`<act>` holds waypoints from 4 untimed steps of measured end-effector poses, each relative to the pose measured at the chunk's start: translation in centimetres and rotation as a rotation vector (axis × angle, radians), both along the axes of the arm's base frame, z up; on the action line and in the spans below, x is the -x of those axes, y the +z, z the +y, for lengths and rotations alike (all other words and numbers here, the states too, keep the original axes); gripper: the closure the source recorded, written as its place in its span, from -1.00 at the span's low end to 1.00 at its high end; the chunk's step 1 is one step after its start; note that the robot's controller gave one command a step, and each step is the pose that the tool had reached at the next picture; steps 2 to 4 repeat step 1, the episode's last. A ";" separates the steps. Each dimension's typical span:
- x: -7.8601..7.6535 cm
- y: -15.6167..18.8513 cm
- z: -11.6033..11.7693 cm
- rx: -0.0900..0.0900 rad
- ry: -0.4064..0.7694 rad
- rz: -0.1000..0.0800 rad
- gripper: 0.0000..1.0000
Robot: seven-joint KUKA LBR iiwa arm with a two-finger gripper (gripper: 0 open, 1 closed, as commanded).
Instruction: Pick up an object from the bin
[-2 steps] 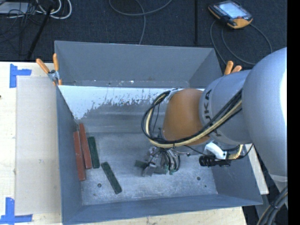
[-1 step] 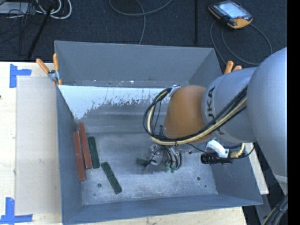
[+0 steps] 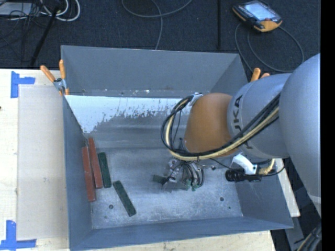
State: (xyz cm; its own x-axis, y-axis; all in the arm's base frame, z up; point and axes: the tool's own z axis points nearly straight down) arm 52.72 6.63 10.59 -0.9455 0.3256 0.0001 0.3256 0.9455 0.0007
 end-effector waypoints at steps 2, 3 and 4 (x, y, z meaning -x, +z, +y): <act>0.0 0.5 0.0 0.000 0.000 0.001 1.00; 0.0 0.5 0.0 0.000 0.000 0.001 1.00; 0.0 0.5 0.0 0.000 0.000 0.001 1.00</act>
Offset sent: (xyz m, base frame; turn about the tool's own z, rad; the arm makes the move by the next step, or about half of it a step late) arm -0.0001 -0.0001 0.0401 0.0000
